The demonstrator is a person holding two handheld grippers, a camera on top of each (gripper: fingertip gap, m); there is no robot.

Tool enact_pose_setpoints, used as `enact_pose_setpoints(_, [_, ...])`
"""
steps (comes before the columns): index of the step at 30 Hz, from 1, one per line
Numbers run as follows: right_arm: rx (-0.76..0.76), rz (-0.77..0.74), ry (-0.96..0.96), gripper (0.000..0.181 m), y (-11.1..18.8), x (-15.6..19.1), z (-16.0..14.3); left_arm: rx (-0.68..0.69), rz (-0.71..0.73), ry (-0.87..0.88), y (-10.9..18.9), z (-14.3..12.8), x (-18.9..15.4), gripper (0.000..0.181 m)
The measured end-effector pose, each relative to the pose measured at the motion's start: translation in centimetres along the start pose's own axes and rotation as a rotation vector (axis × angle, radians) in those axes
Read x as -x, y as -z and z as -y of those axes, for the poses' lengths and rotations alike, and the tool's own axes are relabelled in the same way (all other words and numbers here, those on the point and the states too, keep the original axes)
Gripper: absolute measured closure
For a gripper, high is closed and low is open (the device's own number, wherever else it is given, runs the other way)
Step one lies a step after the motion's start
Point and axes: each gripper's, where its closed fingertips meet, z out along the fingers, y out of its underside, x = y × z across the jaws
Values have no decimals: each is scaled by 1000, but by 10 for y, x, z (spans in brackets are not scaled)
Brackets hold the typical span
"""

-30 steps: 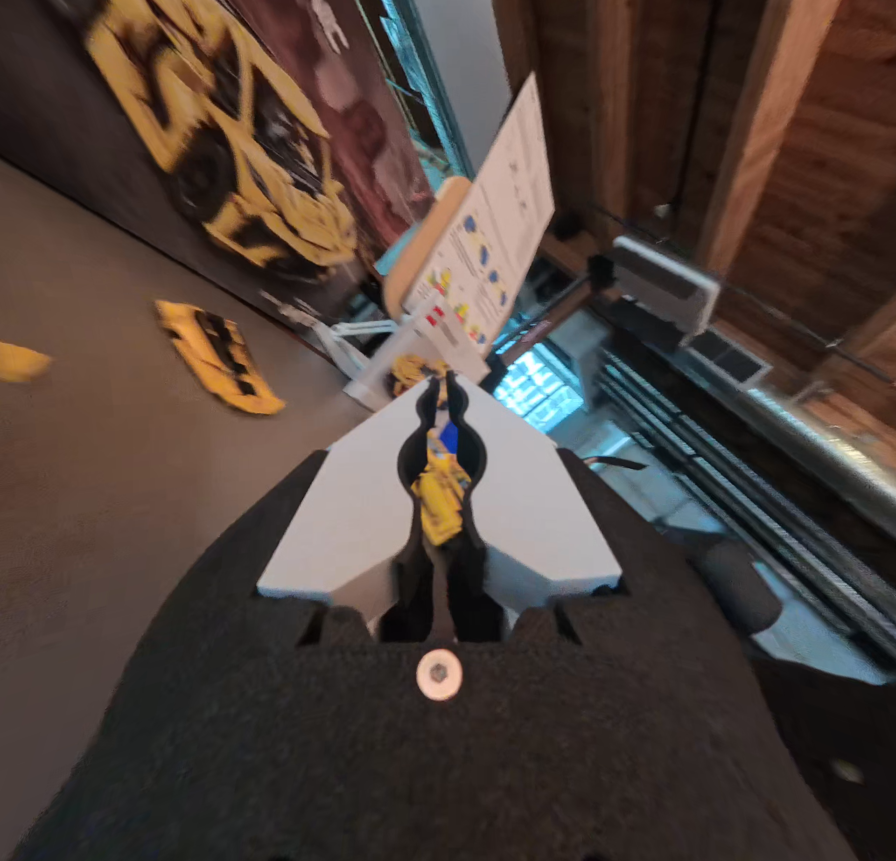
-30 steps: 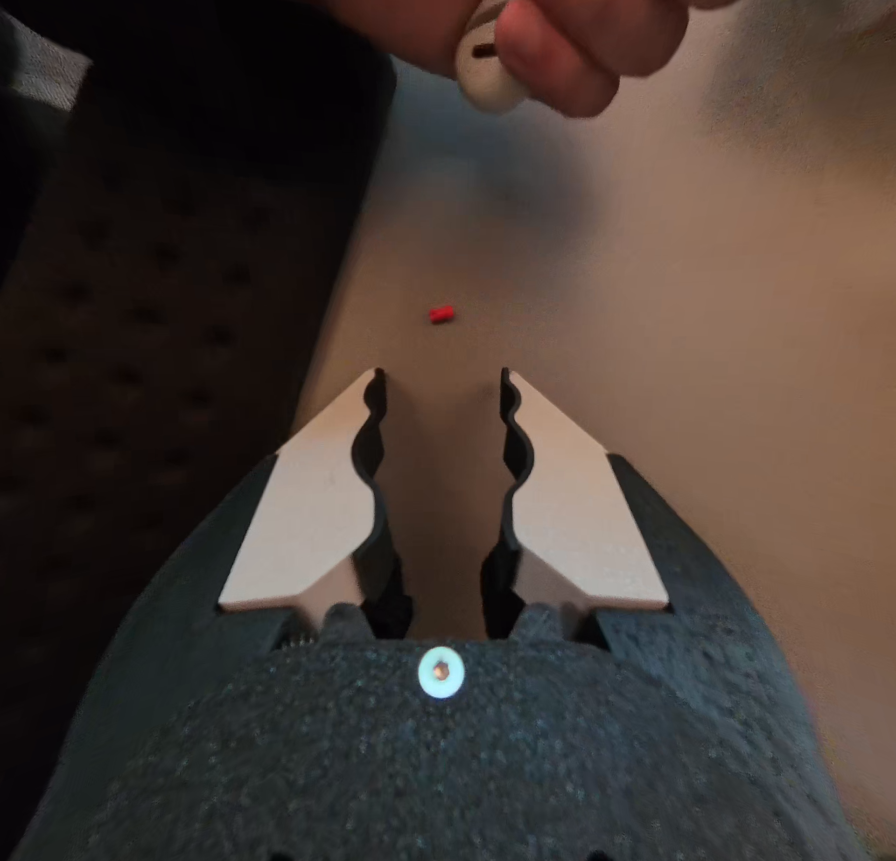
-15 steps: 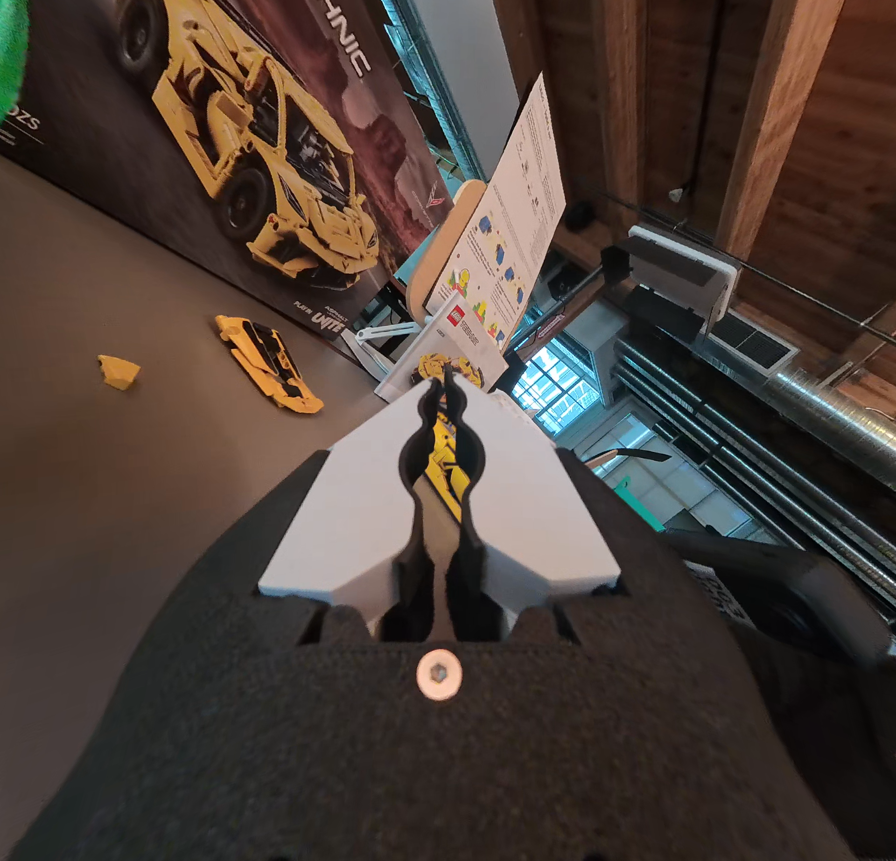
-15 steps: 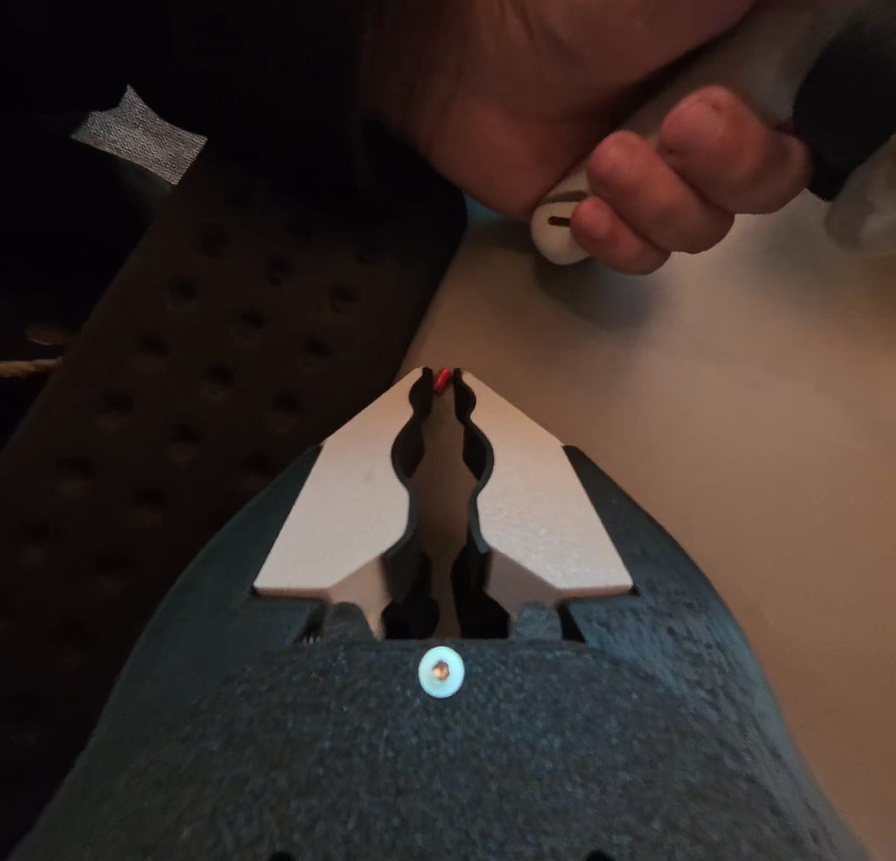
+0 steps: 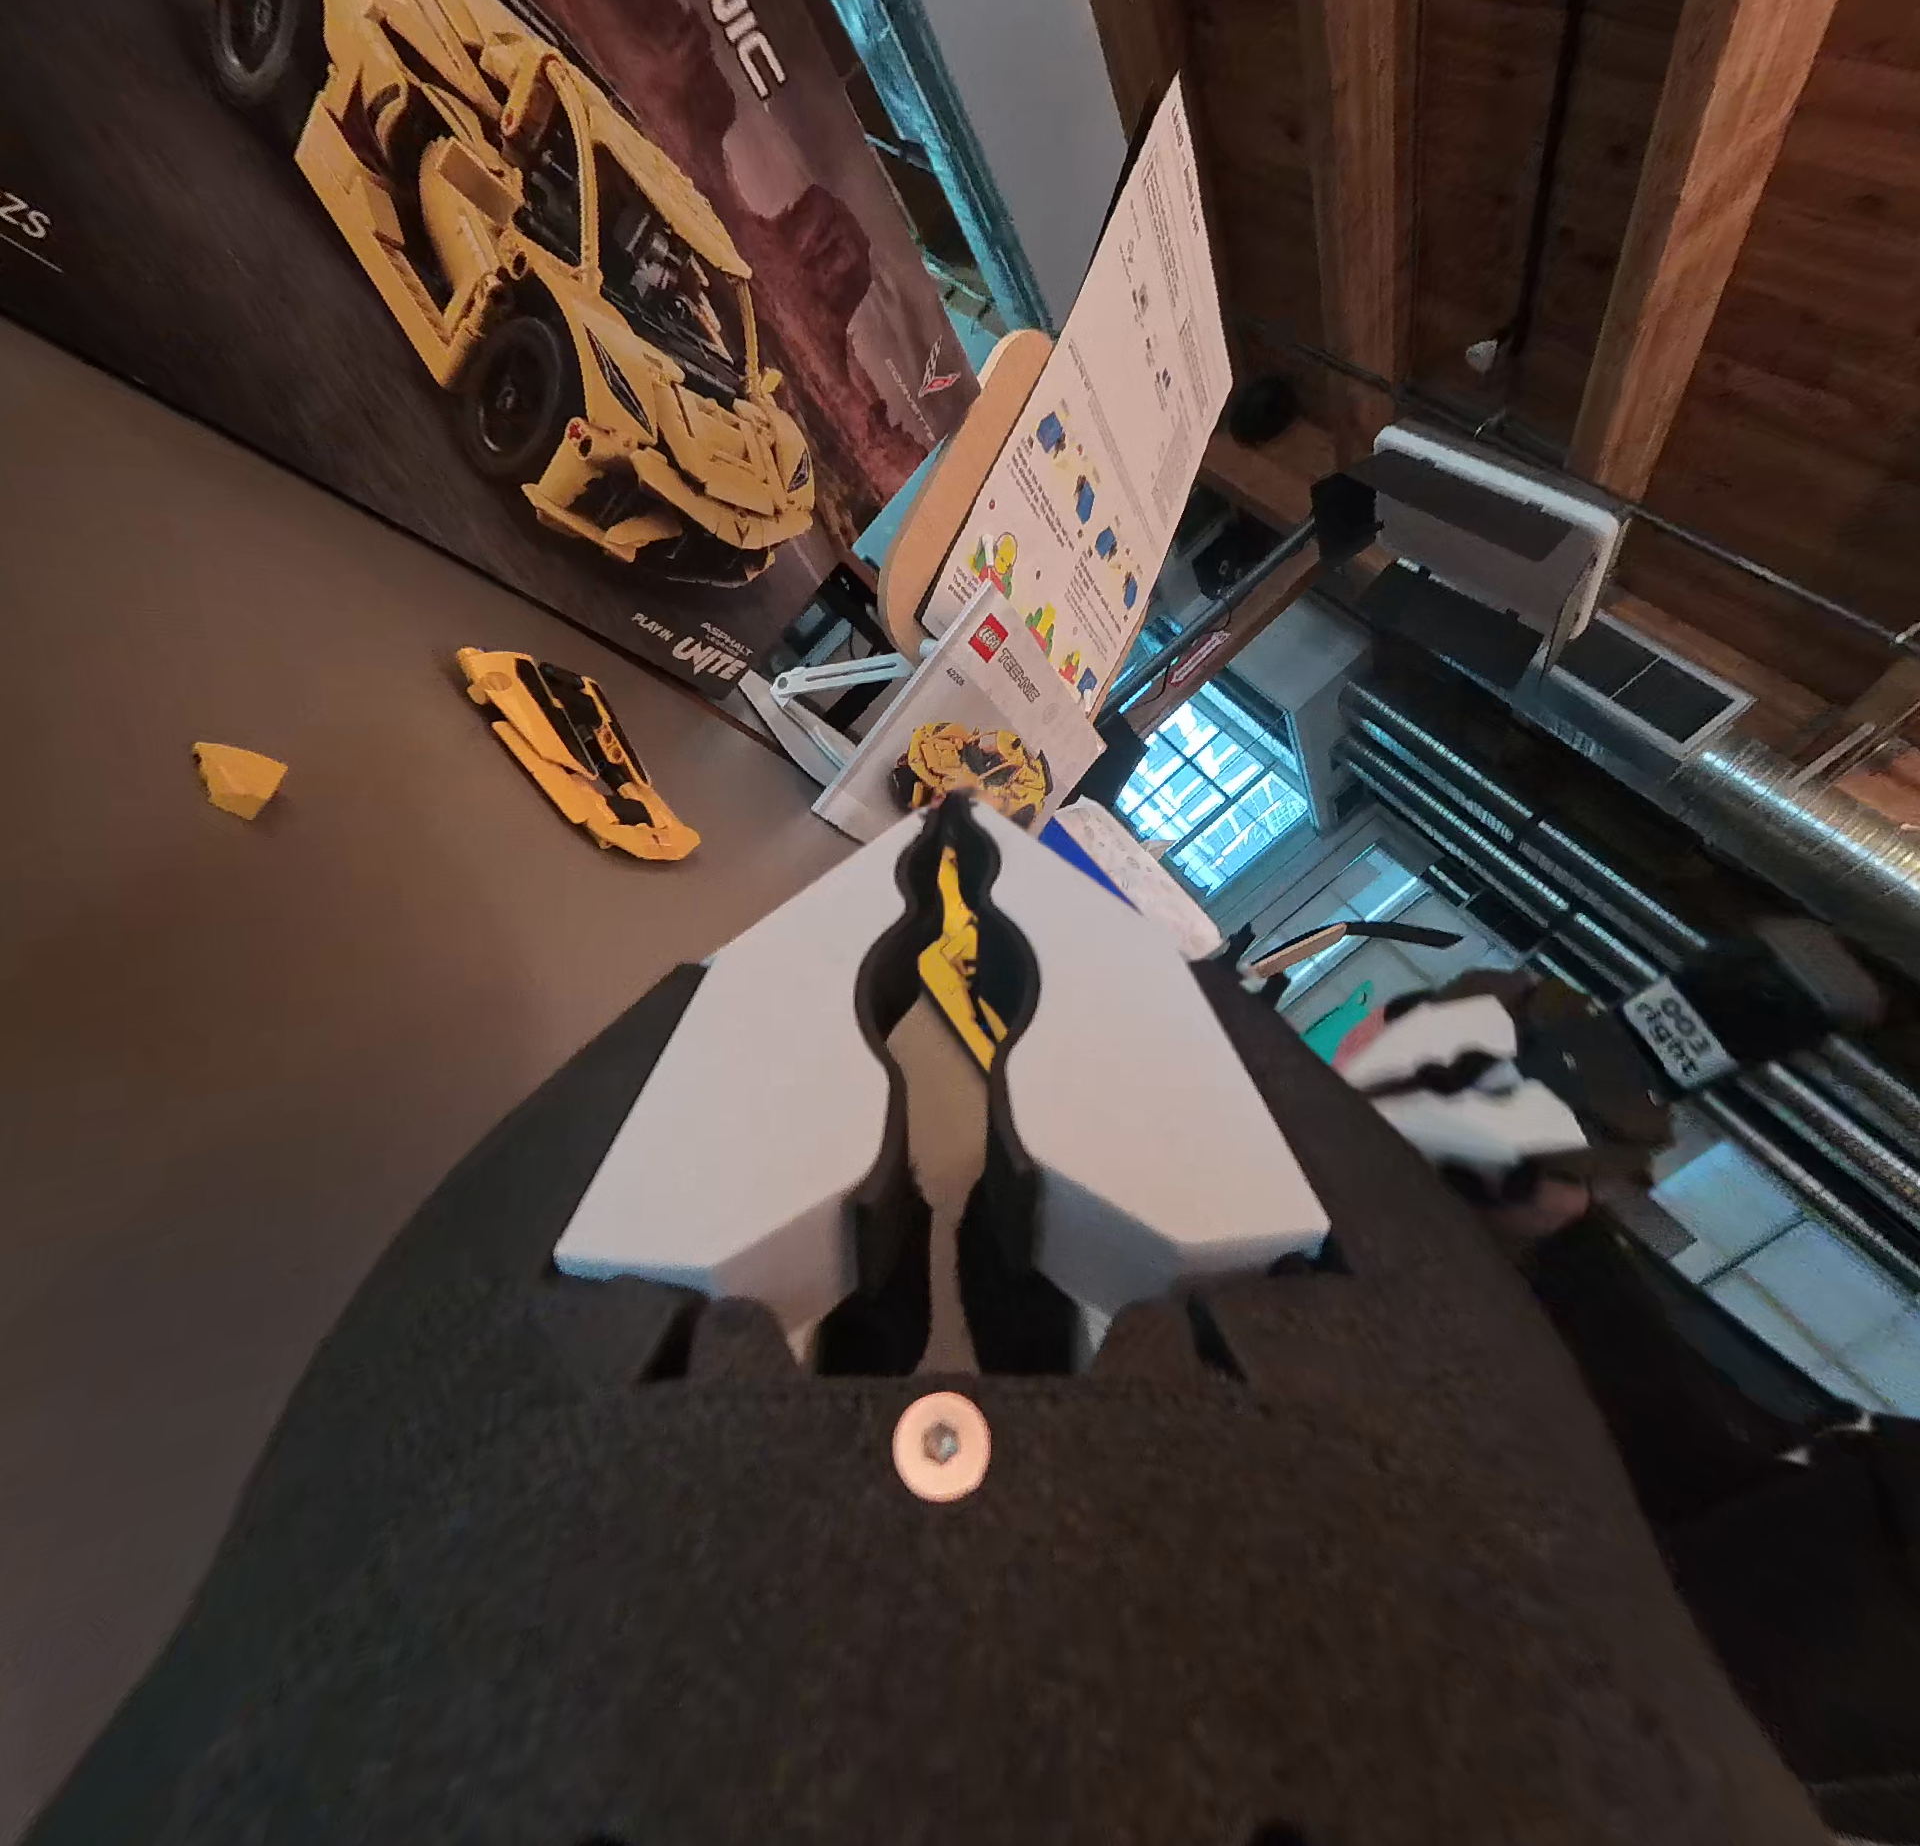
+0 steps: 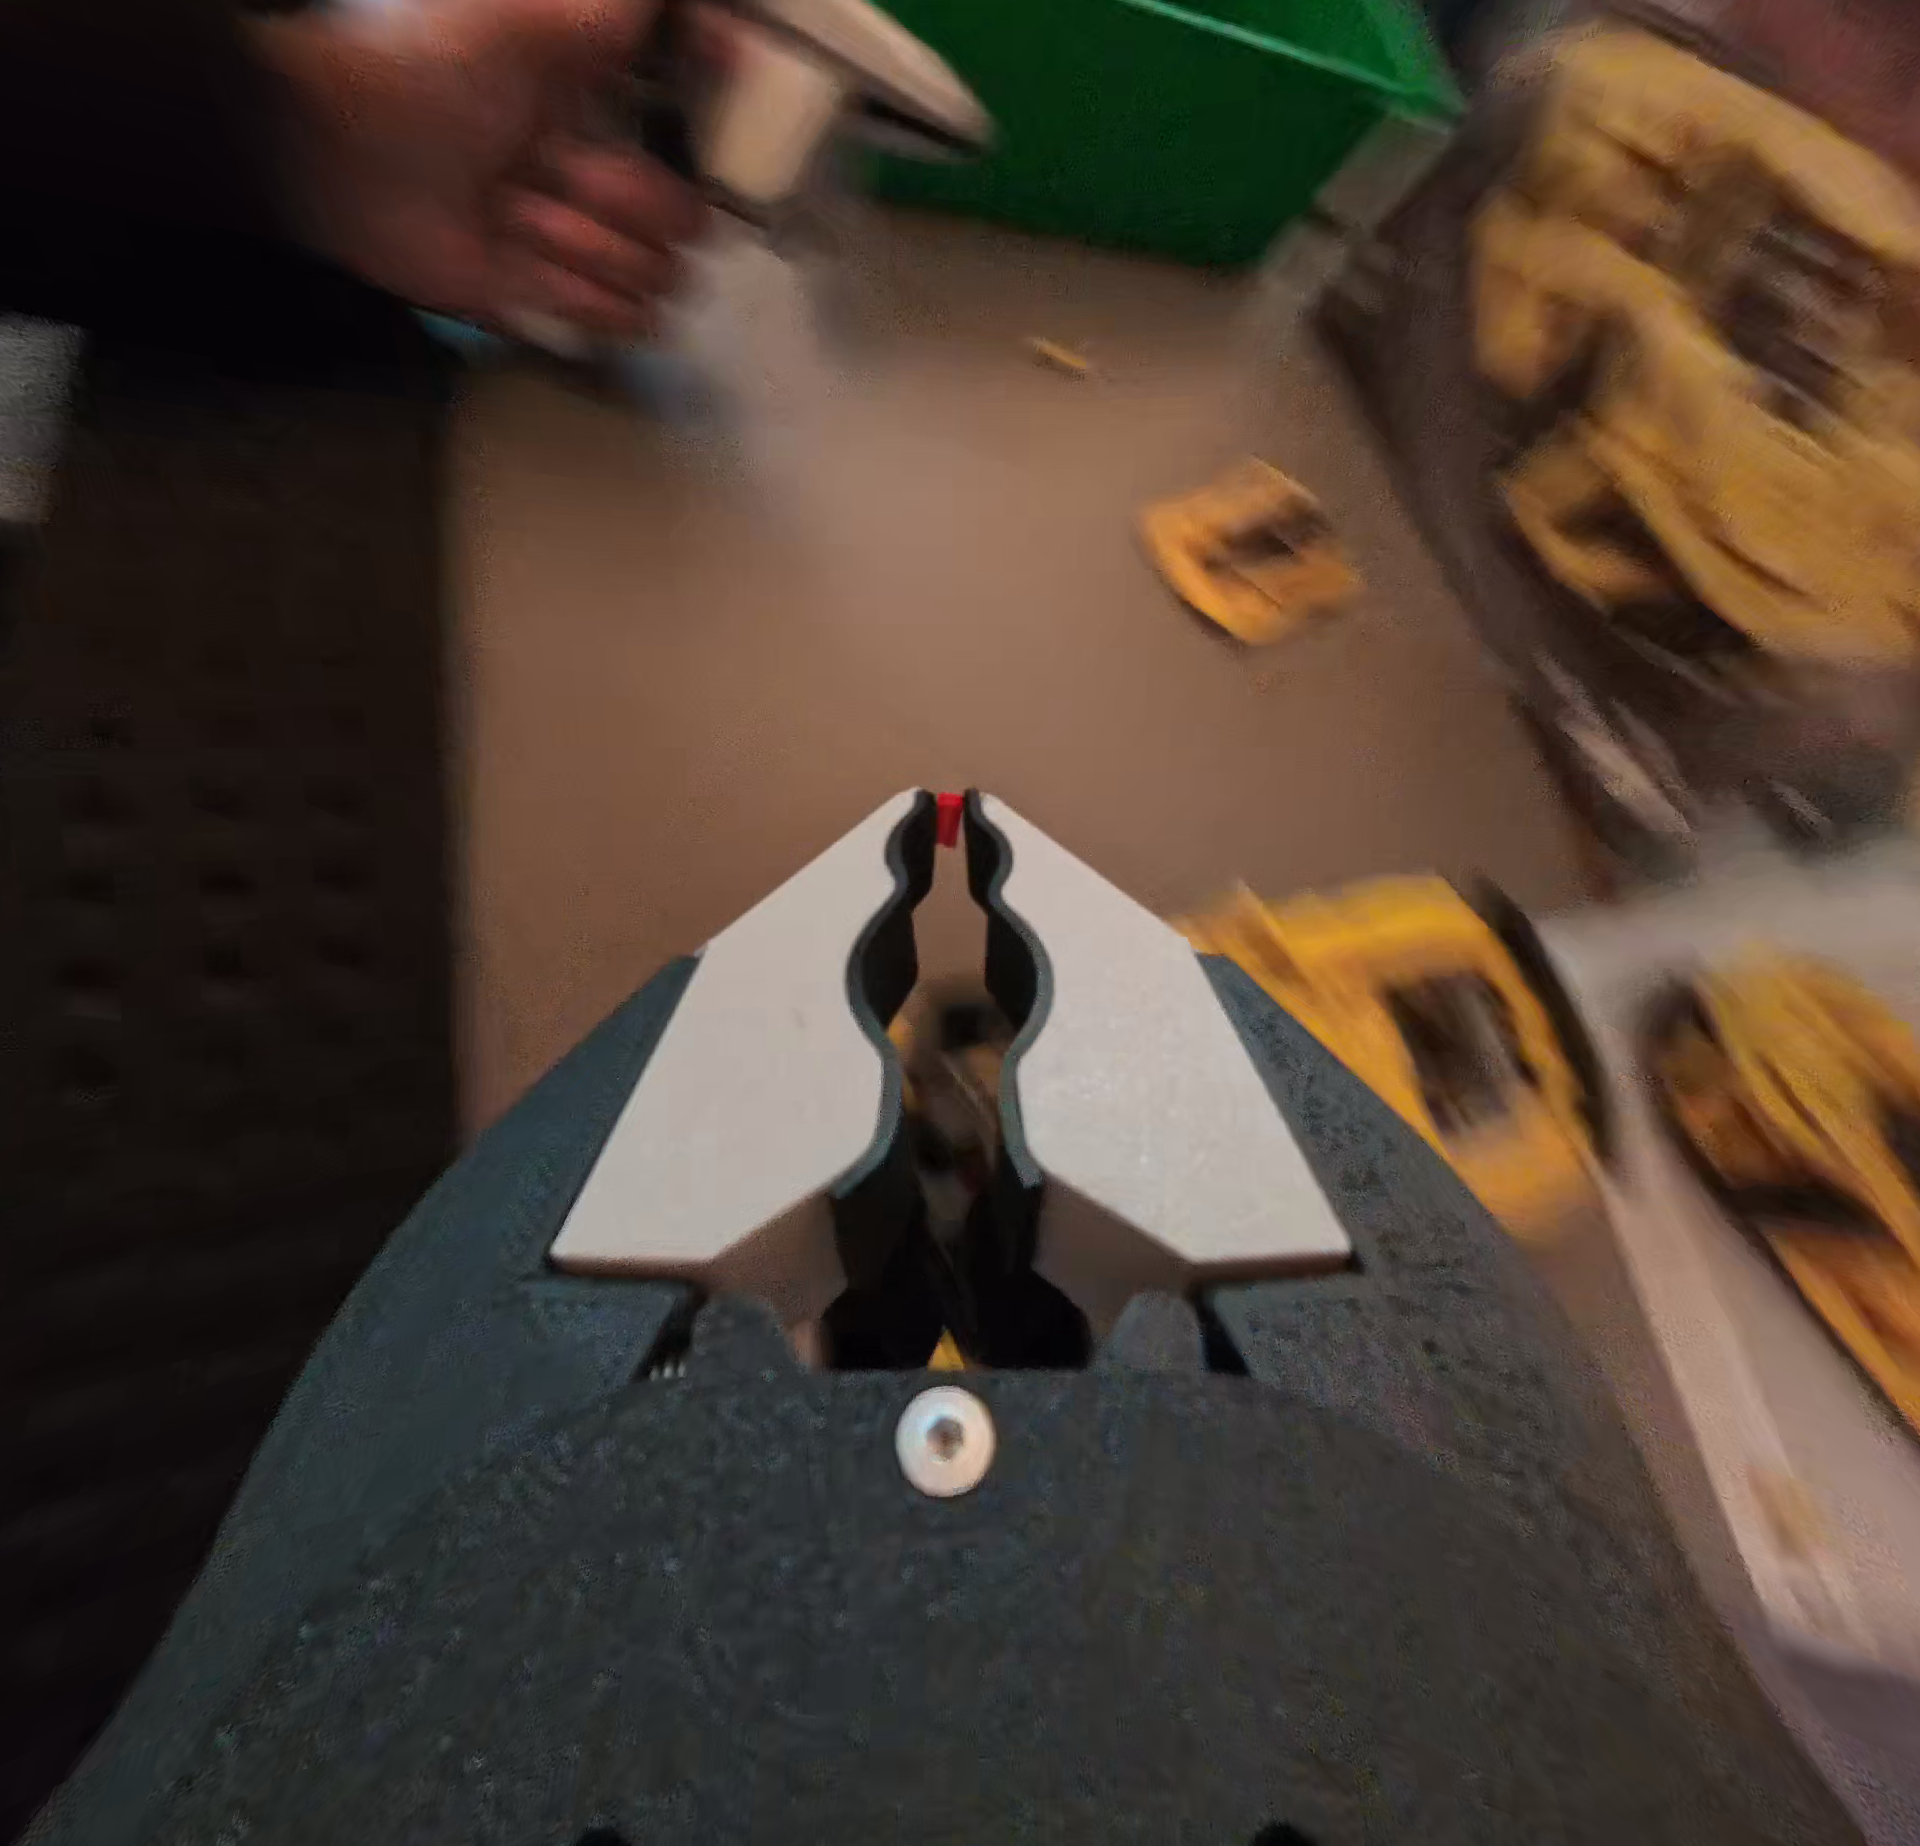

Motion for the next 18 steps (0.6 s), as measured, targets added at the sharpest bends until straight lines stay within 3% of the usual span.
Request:
enact_pose_setpoints(1, [33,-145,-60,176,34,-37,-34,14,5,-16,-1,-2,0,180])
enact_pose_setpoints(3, [173,-438,-212,176,108,-106,-132,50,20,-45,-5,-9,-1,180])
enact_pose_setpoints(5, [384,-549,-423,177,175,-131,-239,90,27,-72,-9,-16,-2,180])
enact_pose_setpoints(7, [388,-509,-615,177,207,-125,-296,131,28,-96,-12,-23,-5,180])
enact_pose_setpoints(10, [378,-466,-666,177,217,-116,-328,177,40,-133,-15,-32,-6,180])
enact_pose_setpoints(18, [439,-455,-651,169,198,-127,-355,217,103,-209,-13,-39,-4,180])
